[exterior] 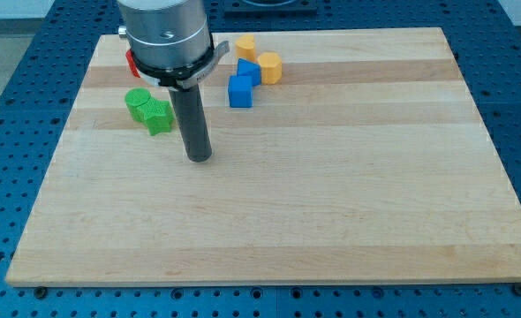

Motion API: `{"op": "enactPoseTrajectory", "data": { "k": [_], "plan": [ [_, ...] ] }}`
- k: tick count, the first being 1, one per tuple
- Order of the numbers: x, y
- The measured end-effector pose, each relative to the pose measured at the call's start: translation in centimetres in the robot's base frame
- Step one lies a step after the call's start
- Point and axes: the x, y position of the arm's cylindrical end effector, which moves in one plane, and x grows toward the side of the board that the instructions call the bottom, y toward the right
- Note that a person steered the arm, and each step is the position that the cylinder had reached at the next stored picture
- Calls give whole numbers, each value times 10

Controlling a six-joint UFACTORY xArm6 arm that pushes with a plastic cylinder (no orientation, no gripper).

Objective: Move yellow heart into the yellow hexagon

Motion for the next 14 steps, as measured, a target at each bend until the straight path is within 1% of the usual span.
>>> {"op": "enactPoseTrajectory", "data": {
  "k": [1,2,3,4,5,7,8,9,10,11,14],
  "plan": [
    [-64,0],
    [-91,0],
    [-143,0],
    [-161,0],
    [-179,22],
    [-186,35],
    [-186,57],
    [-185,93],
    [-178,101],
    [-158,100],
    [-142,57]
  ]
}}
